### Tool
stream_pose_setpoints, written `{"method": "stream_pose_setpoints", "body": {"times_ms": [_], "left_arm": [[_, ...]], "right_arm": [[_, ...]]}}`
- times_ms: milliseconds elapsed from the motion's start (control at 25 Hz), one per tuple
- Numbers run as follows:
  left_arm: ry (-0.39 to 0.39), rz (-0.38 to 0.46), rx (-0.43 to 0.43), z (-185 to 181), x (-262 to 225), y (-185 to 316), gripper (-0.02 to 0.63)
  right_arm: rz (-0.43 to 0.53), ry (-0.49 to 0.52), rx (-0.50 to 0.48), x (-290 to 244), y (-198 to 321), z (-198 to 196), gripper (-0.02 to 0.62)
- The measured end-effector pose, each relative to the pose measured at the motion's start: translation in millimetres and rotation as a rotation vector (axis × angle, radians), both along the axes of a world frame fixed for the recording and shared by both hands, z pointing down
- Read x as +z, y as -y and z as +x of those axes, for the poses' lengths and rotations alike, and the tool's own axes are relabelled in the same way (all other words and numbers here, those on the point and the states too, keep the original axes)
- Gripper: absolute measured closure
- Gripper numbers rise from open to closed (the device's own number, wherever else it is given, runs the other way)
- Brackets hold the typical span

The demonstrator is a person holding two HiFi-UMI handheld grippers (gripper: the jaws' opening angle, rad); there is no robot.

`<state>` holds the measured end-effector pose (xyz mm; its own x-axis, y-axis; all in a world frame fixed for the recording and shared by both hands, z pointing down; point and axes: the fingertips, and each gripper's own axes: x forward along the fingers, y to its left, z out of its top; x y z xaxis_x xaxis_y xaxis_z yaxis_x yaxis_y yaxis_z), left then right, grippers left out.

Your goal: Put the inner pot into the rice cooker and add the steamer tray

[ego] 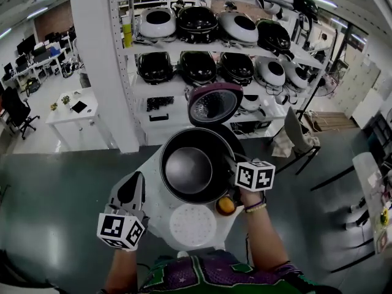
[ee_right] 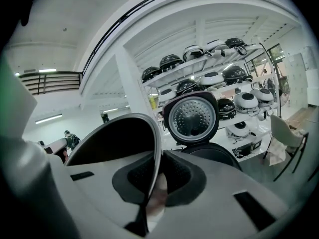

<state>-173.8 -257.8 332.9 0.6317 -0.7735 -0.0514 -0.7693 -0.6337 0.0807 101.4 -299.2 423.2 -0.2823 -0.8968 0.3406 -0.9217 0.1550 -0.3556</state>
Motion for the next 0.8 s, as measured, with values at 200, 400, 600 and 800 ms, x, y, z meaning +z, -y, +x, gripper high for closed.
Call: {"method": "stream_pose_setpoints", "body": {"times_ms": [200,400,600,800], "left_arm": [[0.0,-0.007,-0.017,24,-2,0,0.584],[-0.011,-0.012,-0.07,42,-8,7,0.584],[-0.031,-0.019,-0.127,55,-3,13,0.584],[-0.037,-0.023,-0.182,67,-1,15,0.584]], "right_arm": [[0.002,0.006,0.005,-7,10,34,0.568],[0.019,0.008,-0.01,-19,29,65,0.566],[0.007,-0.002,-0.018,-12,46,92,0.565],[-0.014,0.0,-0.034,1,62,115,0.56]]}}
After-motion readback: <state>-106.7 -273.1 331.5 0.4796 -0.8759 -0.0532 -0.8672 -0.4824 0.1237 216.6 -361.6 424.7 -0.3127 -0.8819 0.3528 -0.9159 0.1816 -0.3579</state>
